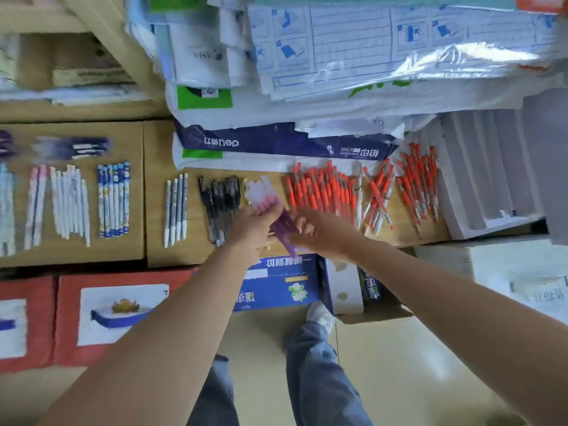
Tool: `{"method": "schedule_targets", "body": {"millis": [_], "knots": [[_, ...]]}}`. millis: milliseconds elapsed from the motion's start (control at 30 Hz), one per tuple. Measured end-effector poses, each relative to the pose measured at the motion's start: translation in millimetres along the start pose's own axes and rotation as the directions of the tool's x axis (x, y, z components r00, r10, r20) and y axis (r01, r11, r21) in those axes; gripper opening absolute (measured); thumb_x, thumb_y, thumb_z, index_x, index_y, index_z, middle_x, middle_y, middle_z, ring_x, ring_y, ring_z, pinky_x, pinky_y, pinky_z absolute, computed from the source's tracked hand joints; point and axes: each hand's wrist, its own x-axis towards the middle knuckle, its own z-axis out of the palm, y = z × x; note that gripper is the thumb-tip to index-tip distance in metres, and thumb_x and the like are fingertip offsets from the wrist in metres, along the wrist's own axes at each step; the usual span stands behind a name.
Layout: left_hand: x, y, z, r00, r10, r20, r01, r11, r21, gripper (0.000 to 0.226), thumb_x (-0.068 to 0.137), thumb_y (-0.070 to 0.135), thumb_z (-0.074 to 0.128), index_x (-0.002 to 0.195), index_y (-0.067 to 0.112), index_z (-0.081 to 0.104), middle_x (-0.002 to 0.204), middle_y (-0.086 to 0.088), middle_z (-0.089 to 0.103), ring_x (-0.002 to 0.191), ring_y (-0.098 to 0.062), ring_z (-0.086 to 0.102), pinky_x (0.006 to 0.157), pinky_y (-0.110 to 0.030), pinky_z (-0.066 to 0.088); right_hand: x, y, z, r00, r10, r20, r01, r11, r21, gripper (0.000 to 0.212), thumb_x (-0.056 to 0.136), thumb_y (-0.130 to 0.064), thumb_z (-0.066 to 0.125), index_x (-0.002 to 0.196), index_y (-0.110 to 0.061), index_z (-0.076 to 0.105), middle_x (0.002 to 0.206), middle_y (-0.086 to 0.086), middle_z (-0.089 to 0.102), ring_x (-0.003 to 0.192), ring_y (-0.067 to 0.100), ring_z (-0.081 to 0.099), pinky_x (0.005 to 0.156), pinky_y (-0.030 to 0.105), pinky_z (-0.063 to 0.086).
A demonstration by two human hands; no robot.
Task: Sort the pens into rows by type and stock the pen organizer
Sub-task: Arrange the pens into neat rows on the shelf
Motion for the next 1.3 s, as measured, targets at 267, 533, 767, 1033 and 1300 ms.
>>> {"method": "schedule_targets", "body": {"millis": [267,533,767,1033,1300], "knots": [[-14,-3,-134,0.995,0.084,-0.057,-0.086,0.996,-0.034,0.026,0.087,0.021,0.069,0.061,0.015,0.069,0.067,-0.003,0.068,0.066,-0.018,0.065,0.065,-0.028,0.050,39,-107,77,0.968,0.096,0.233,-0.189,0.889,0.418,0.030,0.101,-0.026,0.045,0.115,-0.003,0.059,0.093,0.011,0.069,0.080,0.017,0.065,0.081,0.032,0.057],[-36,0,-268,0.999,0.037,-0.032,-0.039,0.998,-0.056,0.024,0.087,0.028,0.068,0.103,0.010,0.065,0.105,-0.014,0.070,0.102,-0.028,0.066,0.084,-0.036,0.052,61,-202,158,0.940,0.048,0.337,-0.237,0.803,0.547,0.023,0.105,-0.021,0.033,0.111,-0.004,0.047,0.073,0.005,0.044,0.052,0.012,0.036,0.049,0.022,0.031],[-61,19,-334,0.994,0.075,-0.074,-0.078,0.996,-0.042,0.049,0.084,0.049,0.065,0.121,0.020,0.050,0.109,-0.010,0.063,0.091,-0.026,0.067,0.058,-0.033,0.057,75,-240,168,0.924,-0.008,0.382,-0.122,0.941,0.316,0.021,0.105,-0.022,0.034,0.102,-0.007,0.048,0.070,-0.002,0.043,0.055,0.009,0.033,0.051,0.019,0.031],[-62,24,-368,0.985,0.109,-0.135,-0.120,0.990,-0.079,0.030,0.092,0.031,0.061,0.115,0.013,0.054,0.108,-0.013,0.063,0.075,-0.030,0.071,0.058,-0.034,0.057,101,-270,168,0.890,-0.049,0.453,-0.061,0.972,0.225,0.022,0.104,-0.022,0.035,0.113,-0.005,0.045,0.070,-0.001,0.042,0.051,0.007,0.032,0.048,0.018,0.028],[-58,33,-399,0.956,0.191,-0.223,-0.208,0.977,-0.054,0.013,0.094,0.016,0.056,0.104,0.008,0.056,0.096,-0.009,0.066,0.063,-0.017,0.070,0.058,-0.030,0.059,129,-303,164,0.885,-0.094,0.455,-0.053,0.953,0.299,0.016,0.103,-0.020,0.041,0.095,-0.010,0.051,0.072,0.003,0.046,0.050,0.008,0.032,0.048,0.019,0.028]]}}
